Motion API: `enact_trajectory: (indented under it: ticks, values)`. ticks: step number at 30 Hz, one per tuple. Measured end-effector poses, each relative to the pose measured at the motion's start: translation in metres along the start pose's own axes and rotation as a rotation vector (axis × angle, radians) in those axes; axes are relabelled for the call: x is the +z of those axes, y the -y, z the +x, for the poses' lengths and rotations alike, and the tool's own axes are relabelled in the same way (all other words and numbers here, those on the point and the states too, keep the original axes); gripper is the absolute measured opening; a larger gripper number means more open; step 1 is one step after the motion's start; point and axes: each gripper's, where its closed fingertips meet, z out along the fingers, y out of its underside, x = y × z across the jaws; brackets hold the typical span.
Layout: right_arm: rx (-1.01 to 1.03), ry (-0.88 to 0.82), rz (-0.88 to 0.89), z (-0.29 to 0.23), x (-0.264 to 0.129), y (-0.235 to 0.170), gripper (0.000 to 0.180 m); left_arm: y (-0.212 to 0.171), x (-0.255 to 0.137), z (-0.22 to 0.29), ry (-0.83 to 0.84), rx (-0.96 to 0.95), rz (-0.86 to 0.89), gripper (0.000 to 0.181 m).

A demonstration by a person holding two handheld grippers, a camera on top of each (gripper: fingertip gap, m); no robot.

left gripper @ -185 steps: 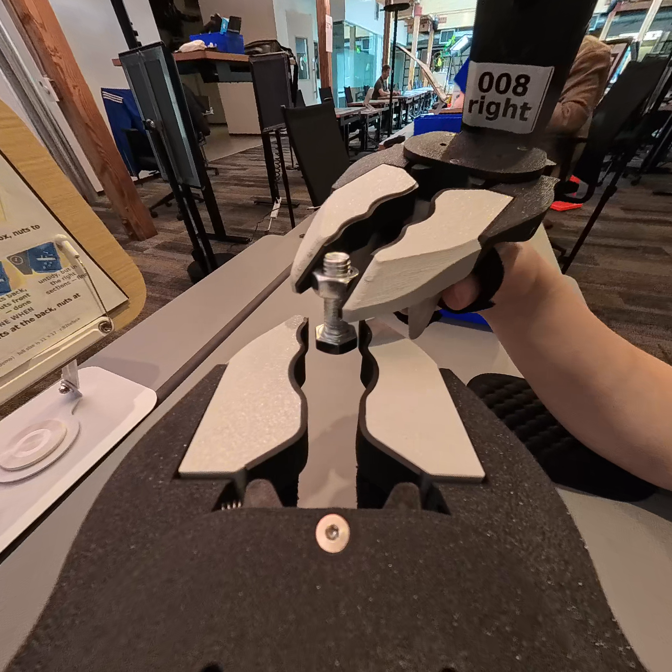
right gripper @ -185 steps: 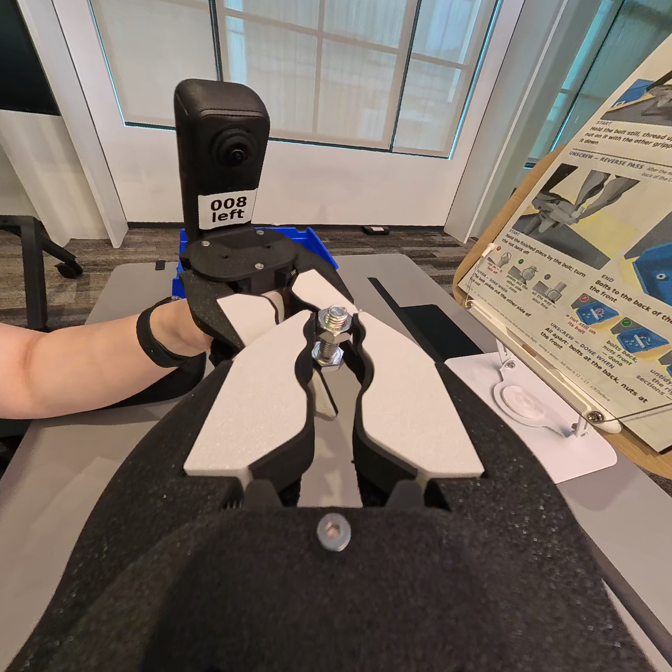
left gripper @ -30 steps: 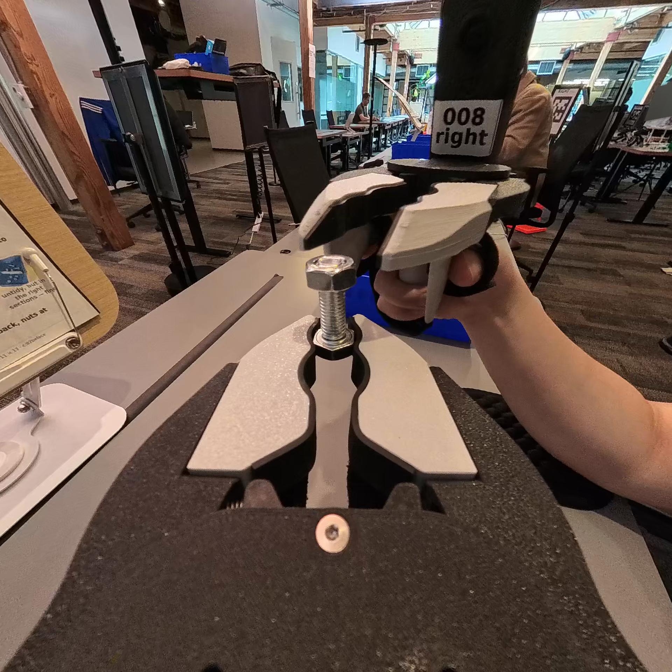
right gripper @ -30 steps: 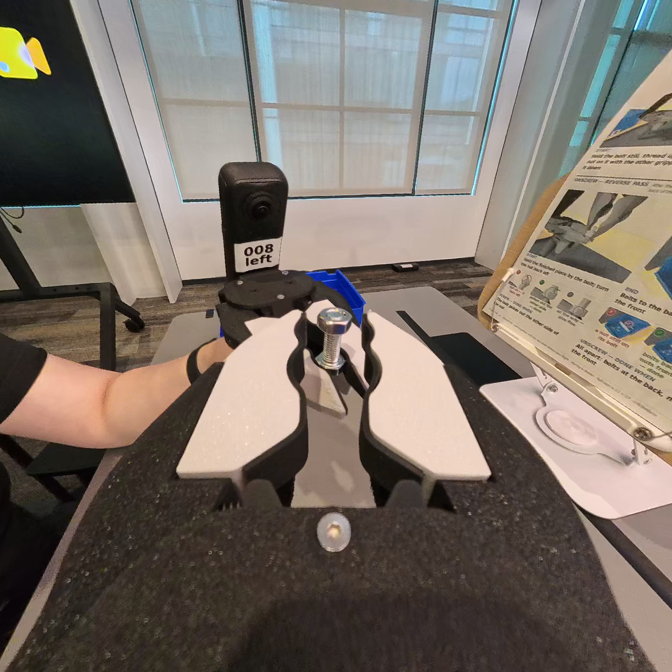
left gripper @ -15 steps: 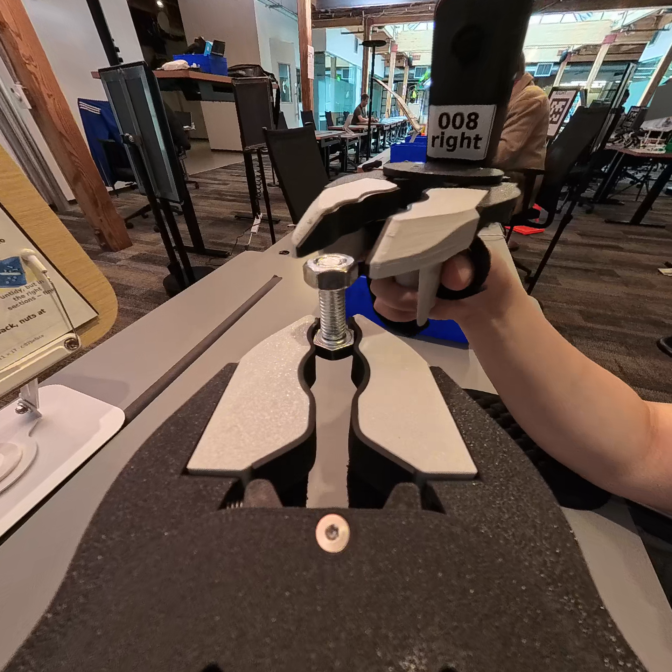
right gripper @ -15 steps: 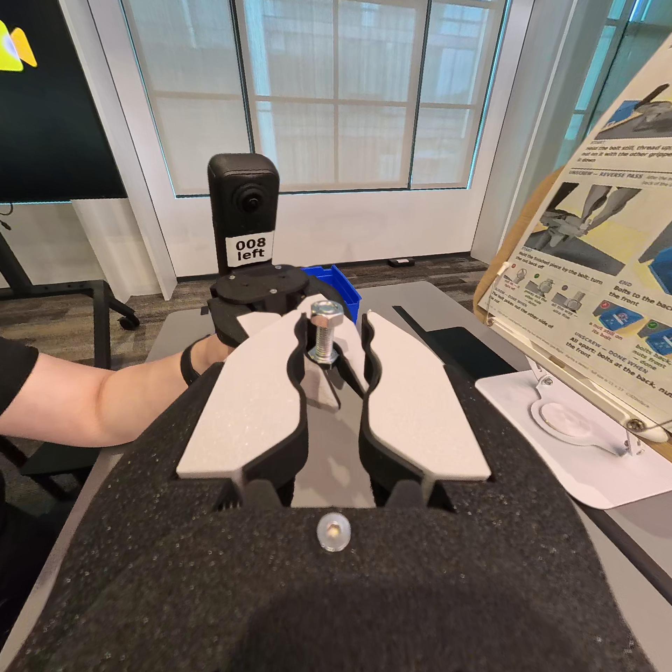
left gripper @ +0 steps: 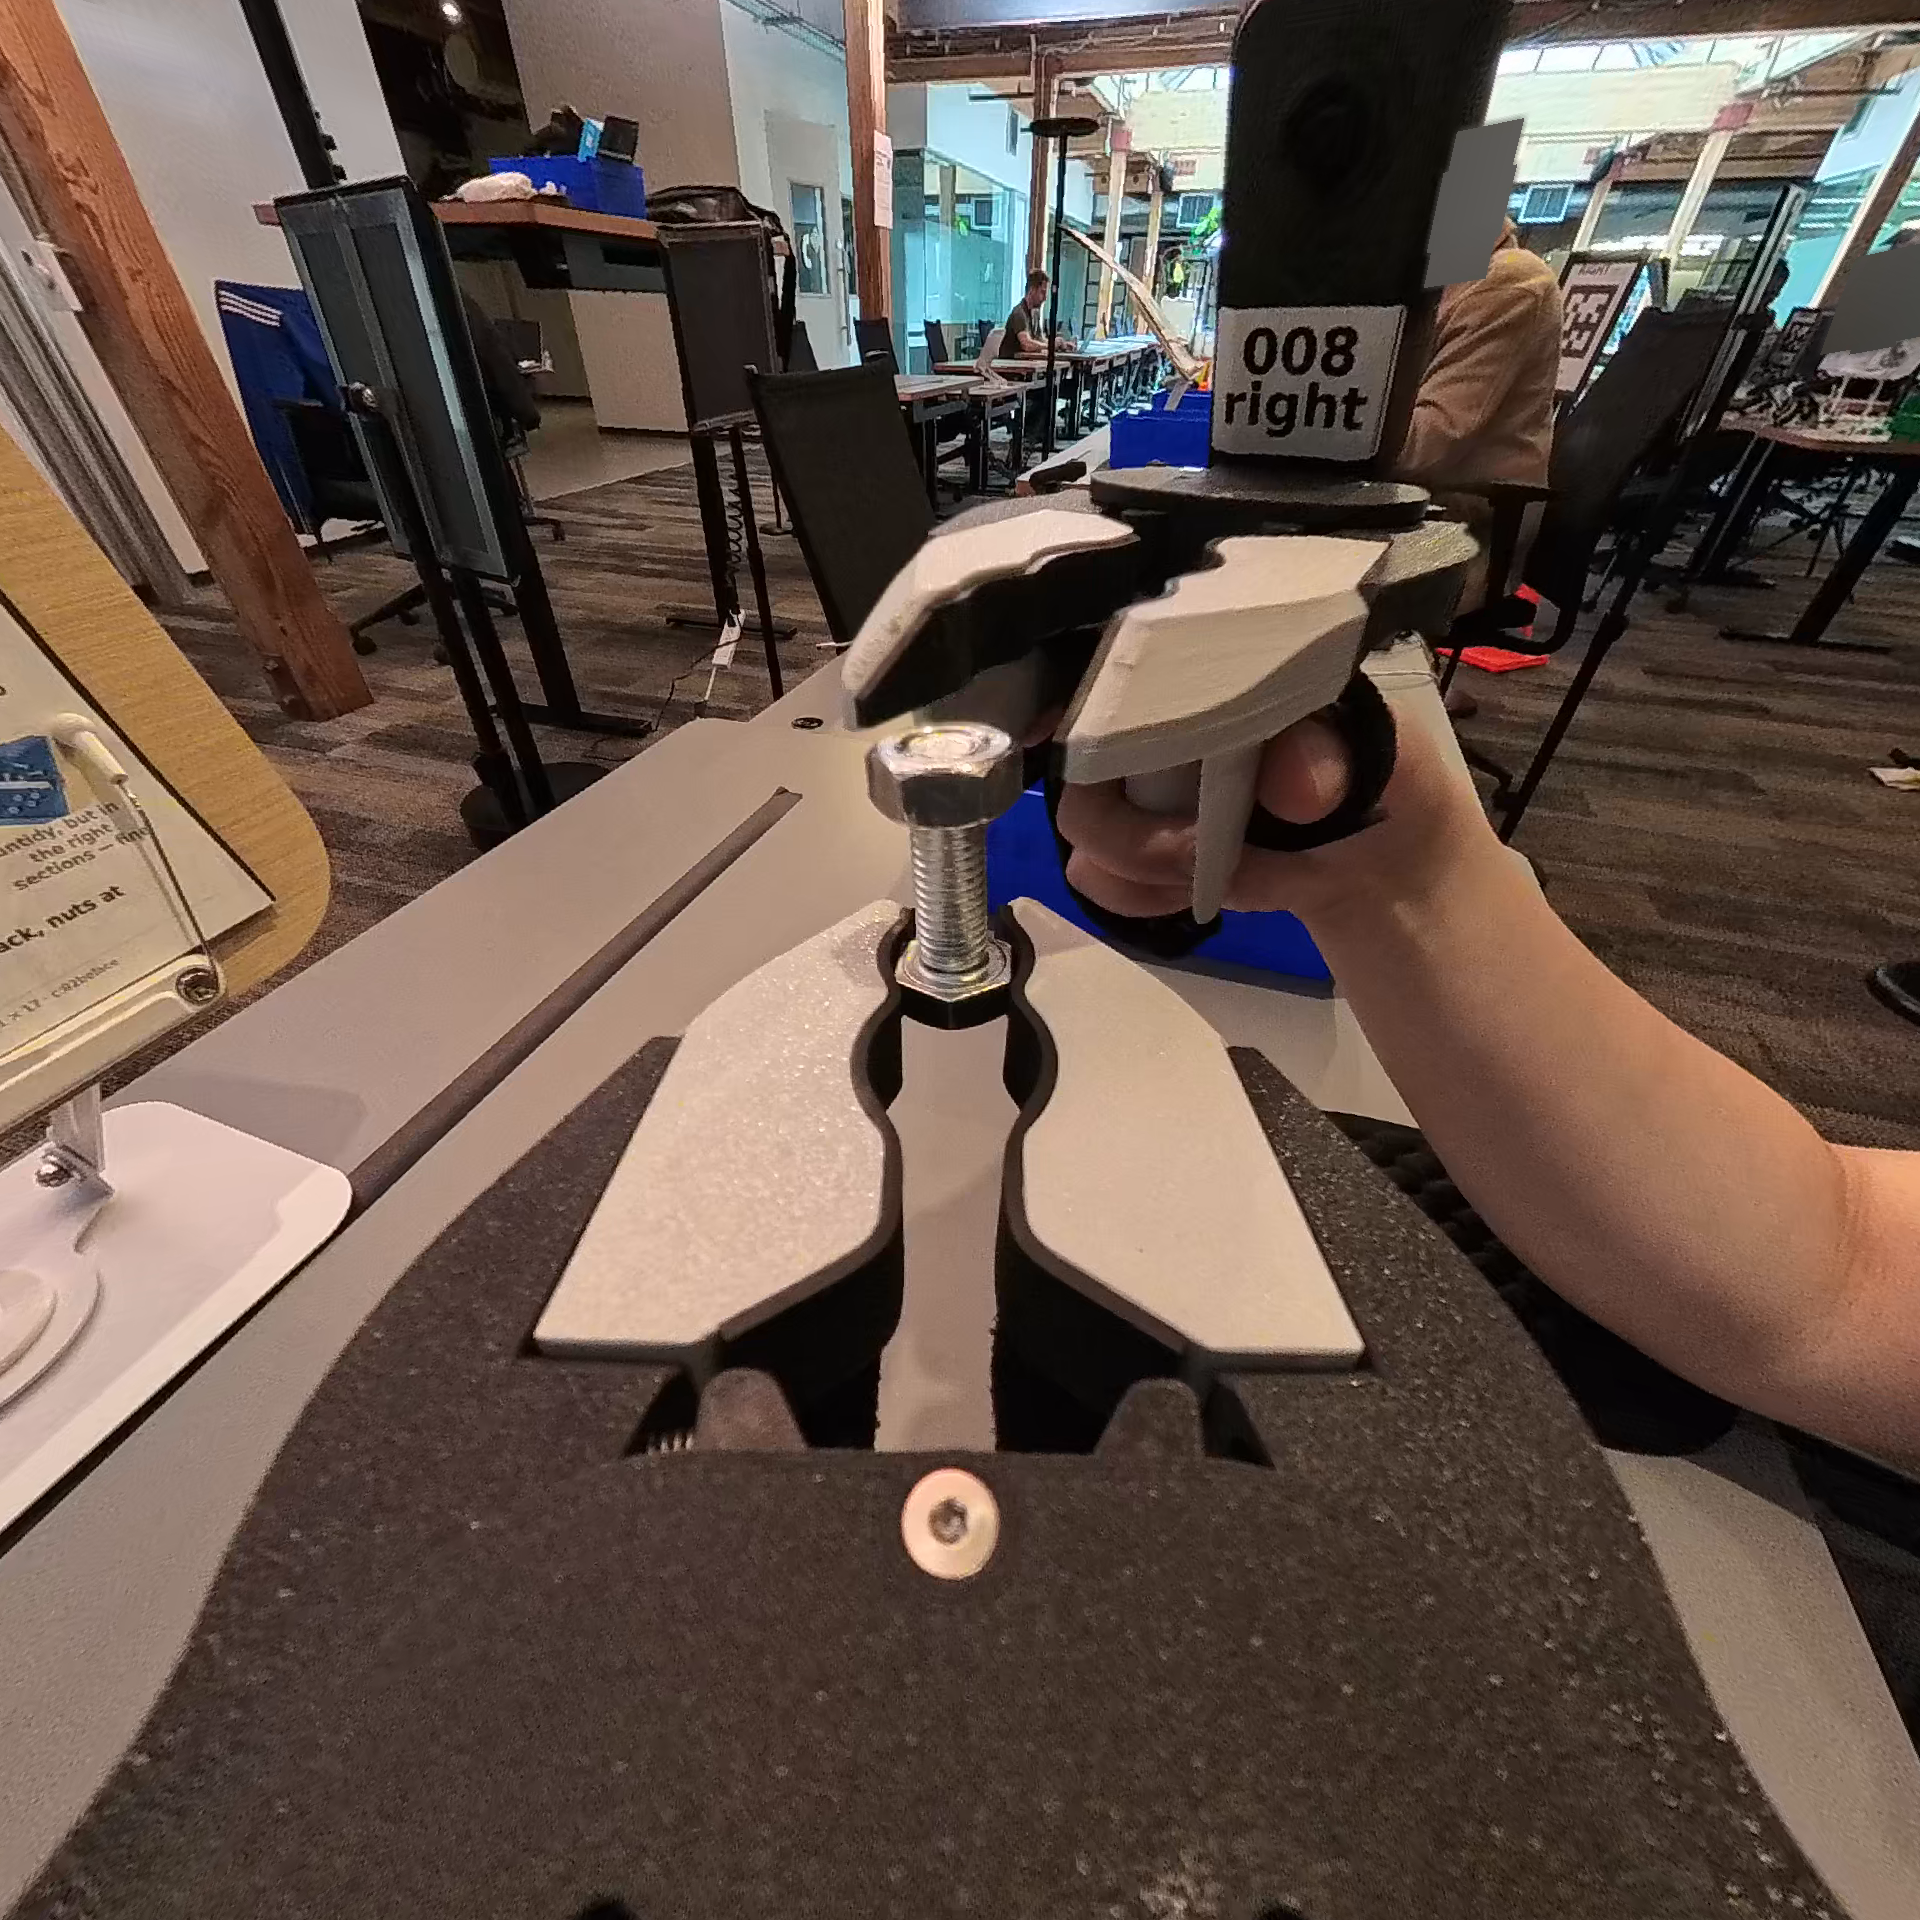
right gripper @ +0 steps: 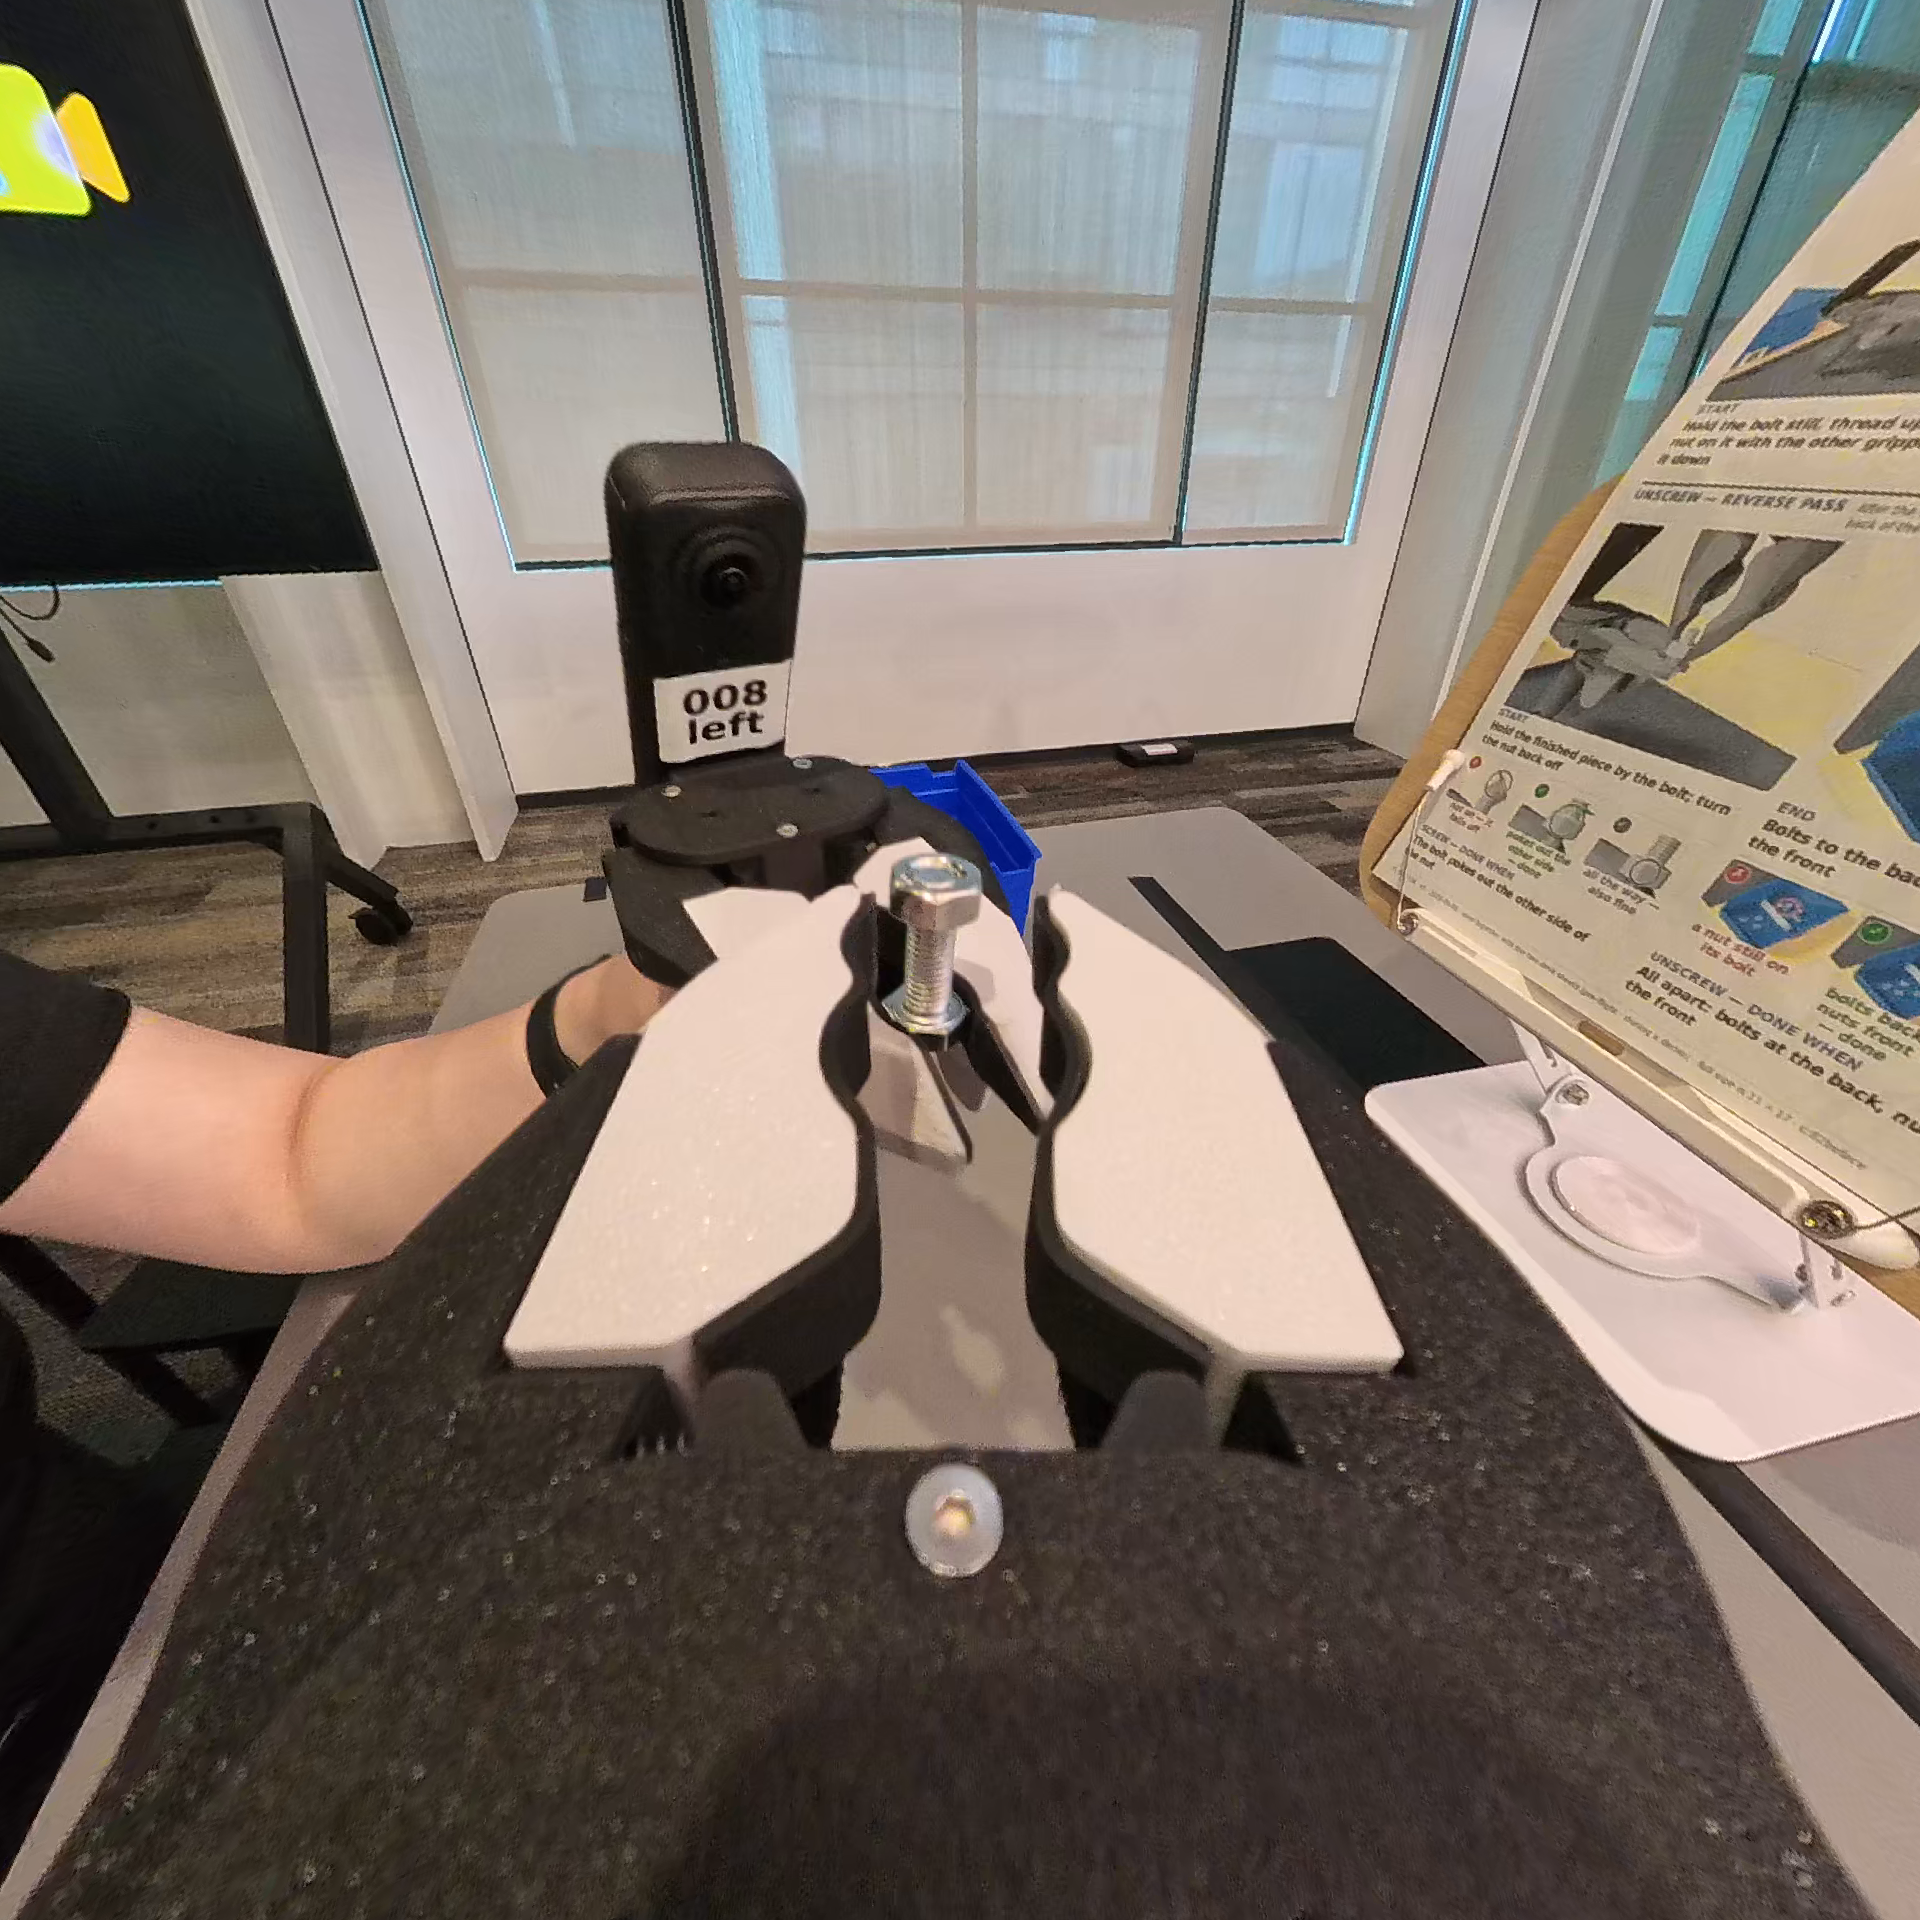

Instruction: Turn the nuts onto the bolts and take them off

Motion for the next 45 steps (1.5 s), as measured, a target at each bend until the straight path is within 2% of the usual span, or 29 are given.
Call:
enact_trajectory:
  ticks: [6, 15, 22, 25, 27, 32, 45]
  values:
    - [-0.010, -0.018, -0.014, 0.001, 0.006, -0.002, 0.029, -0.001, 0.002, 0.002, -0.003, 0.006, -0.006, 0.014]
    - [0.030, 0.019, -0.035, -0.003, -0.010, -0.001, 0.029, -0.003, 0.001, -0.003, 0.011, 0.008, -0.010, 0.014]
    - [0.191, -0.126, -0.370, 0.021, -0.022, -0.003, 0.029, -0.011, 0.004, -0.016, 0.077, 0.042, -0.043, 0.014]
    - [0.291, -0.129, -0.590, 0.024, -0.011, 0.005, 0.026, -0.015, 0.004, -0.024, 0.119, 0.048, -0.060, 0.014]
    - [0.297, -0.154, -0.770, 0.028, -0.007, 0.001, 0.031, -0.019, 0.005, -0.029, 0.153, 0.054, -0.075, 0.015]
    - [0.314, -0.262, -1.086, 0.036, -0.001, -0.016, 0.035, -0.026, 0.008, -0.038, 0.213, 0.066, -0.104, 0.015]
    - [0.278, -0.396, -1.300, 0.032, 0.006, -0.020, 0.039, -0.020, 0.006, -0.037, 0.222, 0.046, -0.073, 0.014]
